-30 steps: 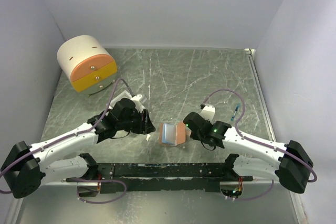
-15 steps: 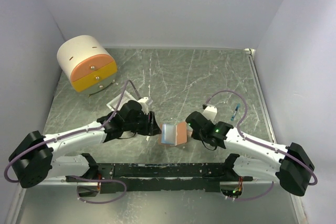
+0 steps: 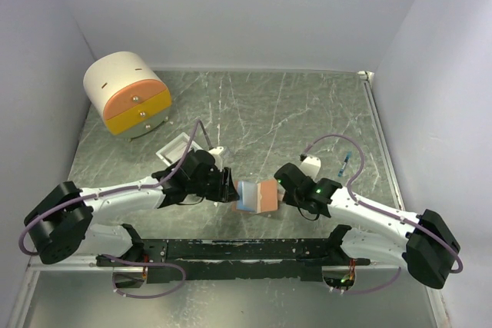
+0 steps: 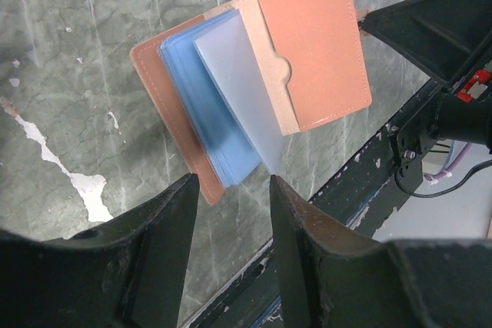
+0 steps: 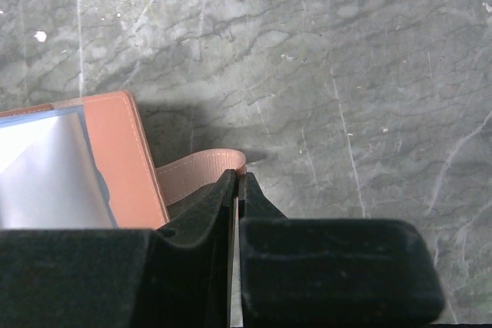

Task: Put the credit cards into the card holder
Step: Open the card holder at the center of the board.

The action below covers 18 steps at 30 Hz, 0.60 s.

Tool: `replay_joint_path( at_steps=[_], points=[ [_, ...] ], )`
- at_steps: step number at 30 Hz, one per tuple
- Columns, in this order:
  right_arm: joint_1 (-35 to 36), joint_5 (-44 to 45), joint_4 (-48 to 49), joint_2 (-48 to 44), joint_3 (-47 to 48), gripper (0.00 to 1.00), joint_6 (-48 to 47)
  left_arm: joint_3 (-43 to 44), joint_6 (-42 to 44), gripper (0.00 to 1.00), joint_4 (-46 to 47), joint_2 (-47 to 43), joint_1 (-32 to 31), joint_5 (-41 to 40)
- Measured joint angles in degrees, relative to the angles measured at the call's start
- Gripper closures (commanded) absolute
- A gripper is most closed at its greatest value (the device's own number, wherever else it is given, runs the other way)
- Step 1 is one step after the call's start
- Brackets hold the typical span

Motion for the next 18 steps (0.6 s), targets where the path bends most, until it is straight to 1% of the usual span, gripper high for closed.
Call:
replay_joint_path(
  at_steps=[10,15,18],
  points=[
    [-1.25,-0.37,-0.04,-0.04,-0.74,1.0,0.0,-0.2,-0.42,0.49,1.31,3.06,-1.31,-0.09],
    [-1.42,-0.63,0.11,-0.48,-1.27,1.0,0.0,-0.2,-0.63,0.47,2.36,5.14,-1.84,-0.22],
    [-1.42,-0.79,0.13,-0.52,-1.38,1.0,-0.04,-0.31,-0.81,0.44,3.43,6.64,-2.16,-0.2]
  ],
)
